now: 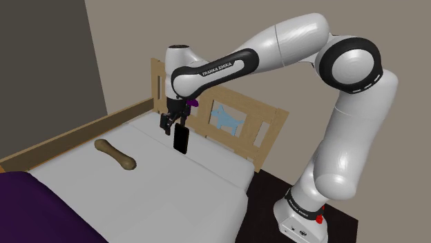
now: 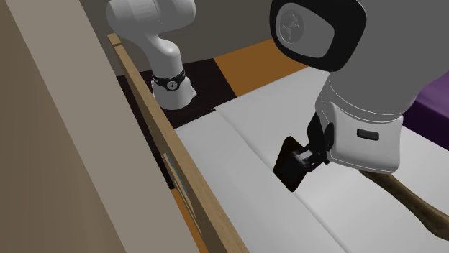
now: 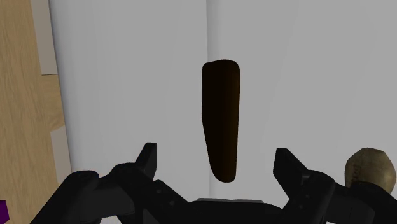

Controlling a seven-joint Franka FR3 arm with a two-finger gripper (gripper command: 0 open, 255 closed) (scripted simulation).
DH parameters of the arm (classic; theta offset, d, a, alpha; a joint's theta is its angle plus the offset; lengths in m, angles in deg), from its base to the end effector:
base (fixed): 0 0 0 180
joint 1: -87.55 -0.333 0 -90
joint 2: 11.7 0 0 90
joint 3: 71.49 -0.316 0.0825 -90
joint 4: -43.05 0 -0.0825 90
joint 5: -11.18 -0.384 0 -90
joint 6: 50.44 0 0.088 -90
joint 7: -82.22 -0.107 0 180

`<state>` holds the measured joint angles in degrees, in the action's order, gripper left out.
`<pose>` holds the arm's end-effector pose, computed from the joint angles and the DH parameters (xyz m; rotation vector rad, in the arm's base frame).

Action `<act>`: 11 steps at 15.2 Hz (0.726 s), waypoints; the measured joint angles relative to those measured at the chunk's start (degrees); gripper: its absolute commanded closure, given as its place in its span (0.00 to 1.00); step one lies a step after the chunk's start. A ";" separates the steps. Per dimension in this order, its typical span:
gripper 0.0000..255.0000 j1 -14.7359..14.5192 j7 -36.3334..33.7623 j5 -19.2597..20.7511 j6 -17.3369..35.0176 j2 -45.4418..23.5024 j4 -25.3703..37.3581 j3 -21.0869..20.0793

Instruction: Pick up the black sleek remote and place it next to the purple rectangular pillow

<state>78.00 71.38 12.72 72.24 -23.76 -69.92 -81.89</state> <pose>0.5580 0.1976 0.3633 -3.1246 -0.2674 0.0629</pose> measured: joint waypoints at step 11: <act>1.00 -0.01 -0.01 0.01 0.05 -0.03 0.00 0.00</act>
<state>77.99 71.37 12.73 72.29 -23.79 -69.93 -81.89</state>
